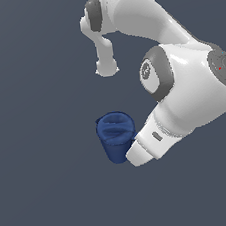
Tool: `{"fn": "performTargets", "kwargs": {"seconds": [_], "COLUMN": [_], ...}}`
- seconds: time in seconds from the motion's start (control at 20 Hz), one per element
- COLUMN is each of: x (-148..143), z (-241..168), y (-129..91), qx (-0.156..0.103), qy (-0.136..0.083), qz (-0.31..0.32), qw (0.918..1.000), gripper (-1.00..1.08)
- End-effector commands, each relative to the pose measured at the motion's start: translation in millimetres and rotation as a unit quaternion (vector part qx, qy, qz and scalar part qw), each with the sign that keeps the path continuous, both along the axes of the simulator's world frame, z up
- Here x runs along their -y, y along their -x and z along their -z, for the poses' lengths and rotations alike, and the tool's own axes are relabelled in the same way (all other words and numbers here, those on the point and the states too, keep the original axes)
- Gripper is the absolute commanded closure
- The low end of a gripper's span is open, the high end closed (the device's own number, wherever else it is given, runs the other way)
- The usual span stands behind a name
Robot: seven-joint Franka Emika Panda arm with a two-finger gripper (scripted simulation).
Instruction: Pick up the object and move it to a goal position.
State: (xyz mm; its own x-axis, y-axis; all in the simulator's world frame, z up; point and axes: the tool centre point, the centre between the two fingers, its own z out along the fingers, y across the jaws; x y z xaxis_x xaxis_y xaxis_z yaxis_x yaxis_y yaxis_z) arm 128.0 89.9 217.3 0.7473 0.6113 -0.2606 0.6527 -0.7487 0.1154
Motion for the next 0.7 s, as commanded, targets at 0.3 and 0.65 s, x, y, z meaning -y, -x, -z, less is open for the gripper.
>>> {"fn": "performTargets", "kwargs": {"seconds": [0.3, 0.65], "x": [5.2, 6.3], "z": [19.7, 24.2], "y": [2.9, 2.8], "qx": [0.000, 0.000], "qy": [0.000, 0.000], "qz": [-0.001, -0.001], "qw": [1.0000, 1.0000], "gripper": [-0.20, 1.08]}}
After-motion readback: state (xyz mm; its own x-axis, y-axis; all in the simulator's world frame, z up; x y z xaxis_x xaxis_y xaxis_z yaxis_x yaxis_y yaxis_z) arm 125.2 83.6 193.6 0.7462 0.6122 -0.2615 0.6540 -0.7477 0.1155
